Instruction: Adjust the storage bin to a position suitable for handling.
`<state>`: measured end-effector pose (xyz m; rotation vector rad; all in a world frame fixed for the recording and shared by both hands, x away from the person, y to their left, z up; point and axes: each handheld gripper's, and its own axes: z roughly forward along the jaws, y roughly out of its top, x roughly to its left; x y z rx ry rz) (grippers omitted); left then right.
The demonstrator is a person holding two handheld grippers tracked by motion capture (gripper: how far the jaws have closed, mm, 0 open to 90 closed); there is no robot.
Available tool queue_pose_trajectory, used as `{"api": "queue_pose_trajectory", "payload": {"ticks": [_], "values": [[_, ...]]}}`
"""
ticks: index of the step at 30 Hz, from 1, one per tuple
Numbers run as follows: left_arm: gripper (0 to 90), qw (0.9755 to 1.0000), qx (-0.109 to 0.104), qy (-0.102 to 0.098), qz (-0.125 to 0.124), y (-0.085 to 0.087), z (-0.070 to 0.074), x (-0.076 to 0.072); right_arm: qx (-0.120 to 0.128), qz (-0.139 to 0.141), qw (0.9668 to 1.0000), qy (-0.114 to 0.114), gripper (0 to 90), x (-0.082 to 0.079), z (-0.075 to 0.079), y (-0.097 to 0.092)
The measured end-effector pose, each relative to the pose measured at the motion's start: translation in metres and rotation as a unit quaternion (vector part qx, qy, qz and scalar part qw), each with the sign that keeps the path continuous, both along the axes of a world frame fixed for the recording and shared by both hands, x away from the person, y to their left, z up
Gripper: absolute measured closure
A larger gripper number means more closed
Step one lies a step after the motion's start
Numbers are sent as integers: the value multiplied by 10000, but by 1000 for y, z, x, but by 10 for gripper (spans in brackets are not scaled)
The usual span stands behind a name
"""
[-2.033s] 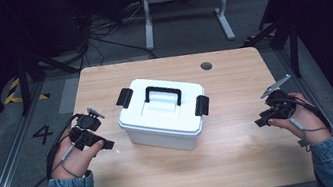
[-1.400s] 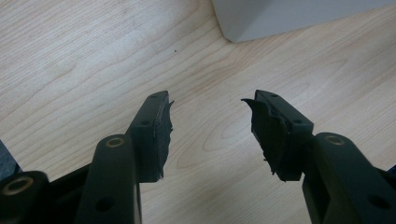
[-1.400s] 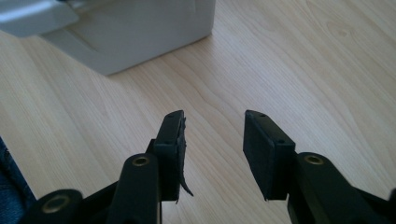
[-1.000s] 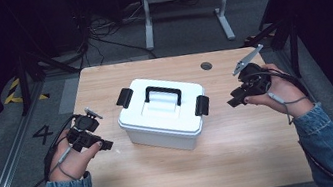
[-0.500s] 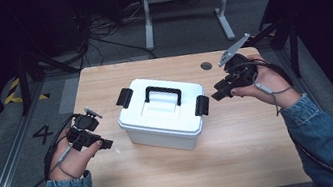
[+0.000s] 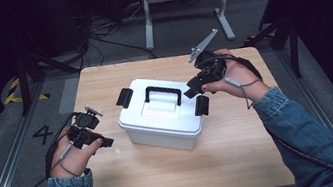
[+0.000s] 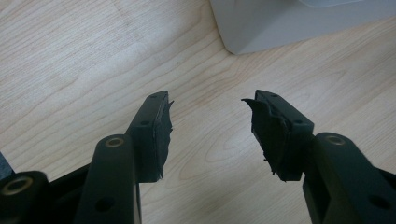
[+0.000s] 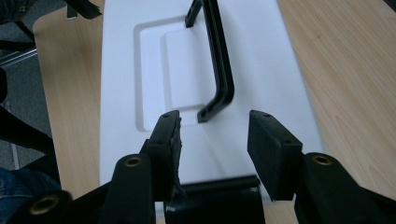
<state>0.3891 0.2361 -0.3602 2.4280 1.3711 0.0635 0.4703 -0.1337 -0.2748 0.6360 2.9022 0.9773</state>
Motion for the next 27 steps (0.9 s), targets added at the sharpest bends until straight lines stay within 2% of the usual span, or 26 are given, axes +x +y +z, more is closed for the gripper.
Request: {"api": "queue_pose_trajectory", "payload": {"ticks": [6,13,14,17,21,22,23,27], "values": [[480,10000,0,-3,-11,1,-1,0,-55,54,10000,44,544,13,-9,28],[480,10000,-31,4,2,3,-1,0,-142,74,9998,137,568,25,-18,47],[480,10000,-23,1,1,3,-1,0,-113,63,9997,214,595,28,-20,52],[480,10000,-35,7,18,3,-2,0,-163,74,9996,229,631,30,-23,56],[480,10000,-15,2,19,4,-2,0,-305,177,9992,174,766,29,-25,63],[480,10000,-15,2,19,4,-2,0,-305,177,9992,174,766,29,-25,63],[480,10000,-13,3,7,5,-2,0,-400,225,9987,213,810,27,-26,66],[480,10000,-56,-9,42,4,-2,-1,-446,412,9979,203,837,23,-25,69]]}}
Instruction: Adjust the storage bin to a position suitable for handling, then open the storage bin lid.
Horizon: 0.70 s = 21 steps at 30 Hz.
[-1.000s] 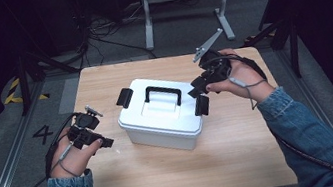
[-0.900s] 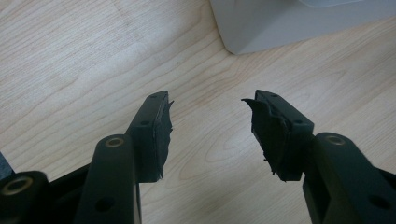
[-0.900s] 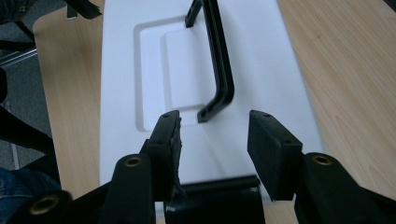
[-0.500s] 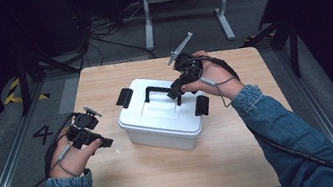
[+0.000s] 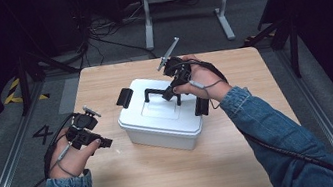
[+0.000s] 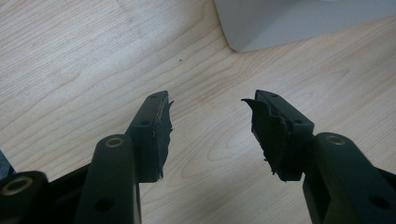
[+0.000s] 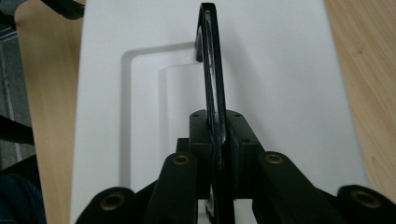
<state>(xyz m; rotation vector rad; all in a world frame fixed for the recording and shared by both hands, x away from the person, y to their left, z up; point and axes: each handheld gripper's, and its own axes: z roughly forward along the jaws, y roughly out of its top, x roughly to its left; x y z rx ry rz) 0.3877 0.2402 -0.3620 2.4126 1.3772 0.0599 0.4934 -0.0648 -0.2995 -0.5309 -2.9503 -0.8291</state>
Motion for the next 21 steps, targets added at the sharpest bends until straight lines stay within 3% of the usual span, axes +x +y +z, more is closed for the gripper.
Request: {"api": "queue_pose_trajectory", "payload": {"ticks": [5,13,21], "values": [[480,10000,26,-20,-20,-1,1,0,-126,65,9998,-172,840,-5,1,3],[480,9999,65,-32,-100,-3,1,5,-18,73,9998,-196,842,-4,0,0],[480,9999,-4,-20,-98,-4,2,6,61,146,9989,-446,844,-9,8,2]]}}
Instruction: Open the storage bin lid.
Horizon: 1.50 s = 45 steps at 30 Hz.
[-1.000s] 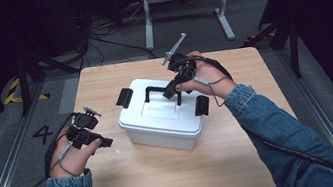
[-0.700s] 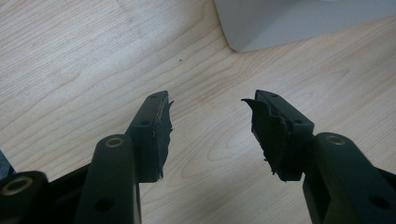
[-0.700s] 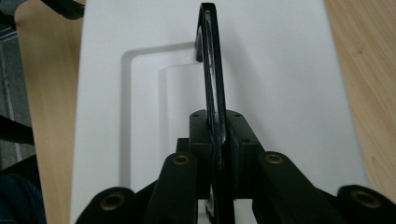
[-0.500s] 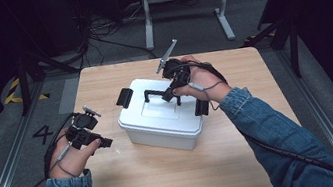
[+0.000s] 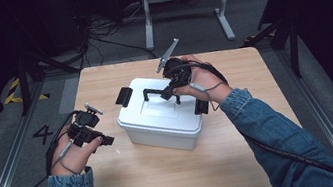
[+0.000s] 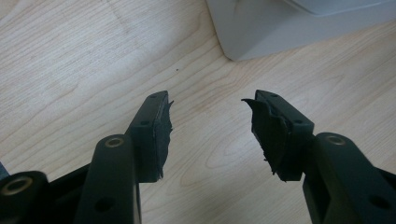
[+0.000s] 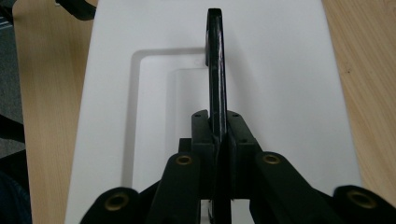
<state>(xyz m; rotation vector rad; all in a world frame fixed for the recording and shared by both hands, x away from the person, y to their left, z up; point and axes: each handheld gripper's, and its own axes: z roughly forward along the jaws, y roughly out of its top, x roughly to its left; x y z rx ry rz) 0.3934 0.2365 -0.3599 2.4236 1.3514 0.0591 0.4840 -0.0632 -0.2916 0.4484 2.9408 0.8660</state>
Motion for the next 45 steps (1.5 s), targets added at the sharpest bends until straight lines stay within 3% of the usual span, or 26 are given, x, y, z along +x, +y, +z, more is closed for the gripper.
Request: {"api": "queue_pose_trajectory", "payload": {"ticks": [15,27,45], "values": [[480,10000,-11,-10,21,2,1,-2,452,23,9987,-240,844,-7,40,-13],[480,10000,-10,-23,39,4,0,-2,546,29,9980,-309,843,-12,48,-23],[479,10000,-9,53,55,3,-2,0,640,-657,9952,-330,844,-10,57,-109]]}}
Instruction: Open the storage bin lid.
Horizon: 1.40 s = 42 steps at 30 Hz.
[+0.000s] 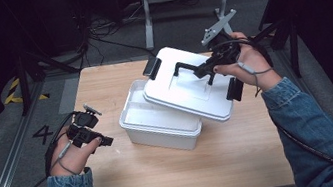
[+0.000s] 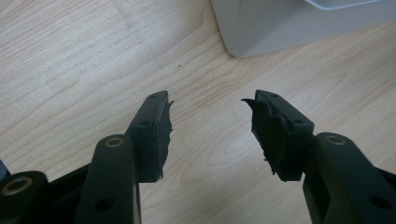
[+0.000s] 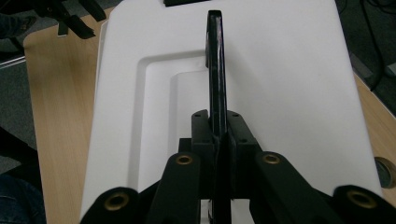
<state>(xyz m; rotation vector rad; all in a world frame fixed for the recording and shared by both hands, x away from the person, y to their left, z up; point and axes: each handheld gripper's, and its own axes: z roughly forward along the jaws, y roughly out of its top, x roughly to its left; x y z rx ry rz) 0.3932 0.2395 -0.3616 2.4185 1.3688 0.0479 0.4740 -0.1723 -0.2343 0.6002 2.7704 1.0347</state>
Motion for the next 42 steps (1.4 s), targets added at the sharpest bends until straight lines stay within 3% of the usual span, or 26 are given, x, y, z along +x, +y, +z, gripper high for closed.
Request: {"api": "queue_pose_trajectory", "payload": {"ticks": [13,15,22,28,37,42], "values": [[479,10000,7,-18,16,2,-1,-1,-146,-356,9993,-7,843,1,3,-45],[479,10000,-4,30,27,2,-1,-1,-155,-519,9985,14,844,2,2,-62],[479,10000,-2,20,26,-1,-1,-1,-140,-842,9963,40,843,7,-1,-94],[481,10000,17,16,5,0,-1,-1,-210,-984,9949,39,843,9,-5,-110],[482,10000,10,29,22,-1,-1,-1,-229,-1317,9909,130,843,17,-18,-139],[481,10000,27,40,-39,-3,-2,0,-284,-1460,9884,301,843,30,-39,-149]]}}
